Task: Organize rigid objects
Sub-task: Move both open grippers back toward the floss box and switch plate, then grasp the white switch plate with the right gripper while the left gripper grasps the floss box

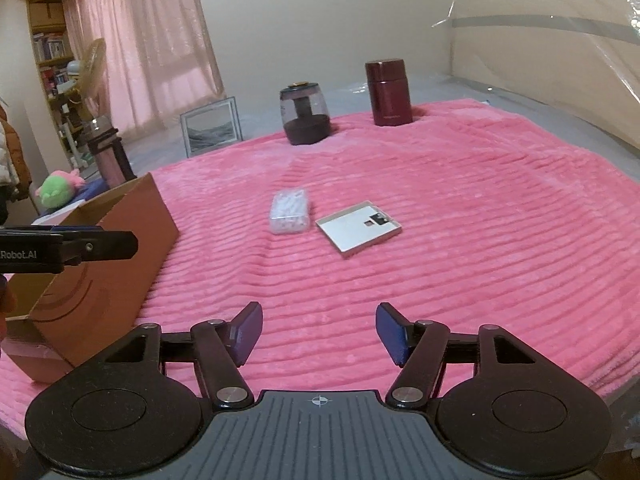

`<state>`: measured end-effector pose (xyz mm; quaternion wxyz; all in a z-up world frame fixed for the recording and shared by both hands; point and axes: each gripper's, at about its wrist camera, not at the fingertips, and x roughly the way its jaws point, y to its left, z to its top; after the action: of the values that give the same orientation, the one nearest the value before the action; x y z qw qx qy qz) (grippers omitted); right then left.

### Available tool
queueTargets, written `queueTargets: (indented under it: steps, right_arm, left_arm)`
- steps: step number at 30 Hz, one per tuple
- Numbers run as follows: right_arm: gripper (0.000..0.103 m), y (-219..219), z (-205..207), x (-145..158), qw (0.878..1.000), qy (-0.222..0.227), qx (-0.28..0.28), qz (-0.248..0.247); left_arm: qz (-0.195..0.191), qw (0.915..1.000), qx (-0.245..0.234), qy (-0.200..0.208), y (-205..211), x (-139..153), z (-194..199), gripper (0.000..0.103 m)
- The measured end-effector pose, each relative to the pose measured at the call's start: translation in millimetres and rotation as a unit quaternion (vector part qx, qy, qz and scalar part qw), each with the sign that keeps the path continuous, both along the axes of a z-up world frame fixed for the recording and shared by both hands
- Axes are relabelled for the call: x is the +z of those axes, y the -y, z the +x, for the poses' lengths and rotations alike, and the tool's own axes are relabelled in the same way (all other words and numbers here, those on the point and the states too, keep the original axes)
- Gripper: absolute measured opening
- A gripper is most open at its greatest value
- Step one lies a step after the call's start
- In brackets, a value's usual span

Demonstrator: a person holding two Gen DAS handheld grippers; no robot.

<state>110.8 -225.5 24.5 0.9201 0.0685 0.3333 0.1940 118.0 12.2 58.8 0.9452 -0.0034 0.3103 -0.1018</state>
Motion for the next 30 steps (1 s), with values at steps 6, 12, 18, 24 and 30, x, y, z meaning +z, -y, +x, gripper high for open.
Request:
queueTargets:
  steps: [6,12,18,24,30]
  right_arm:
    - [0.062,5,9,0,1.000,0.006,-0.004,-0.011]
    - [0.071,12,34,-3,0.999,0.020,0.012,-0.029]
    - [0.086,19,79,-14,0.998,0.031,0.029,-0.042]
    - [0.090,11,131,-36,0.996,0.029,0.064,-0.054]
    - [0.095,-7,178,-64,0.993,0.021,0.099,-0.062]
  left_arm:
    - [0.001,1.0000,0.002,-0.006,8,-7,14,0.074]
    - [-0.008,0.9998,0.016,-0.004,18,-11,37,0.075]
    - [-0.026,0.9986,0.046,0.001,26,-21,75,0.079]
    - [-0.035,0.9950,0.093,0.005,17,-41,115,0.080]
    - [-0.051,0.9929,0.107,0.008,7,-61,144,0.083]
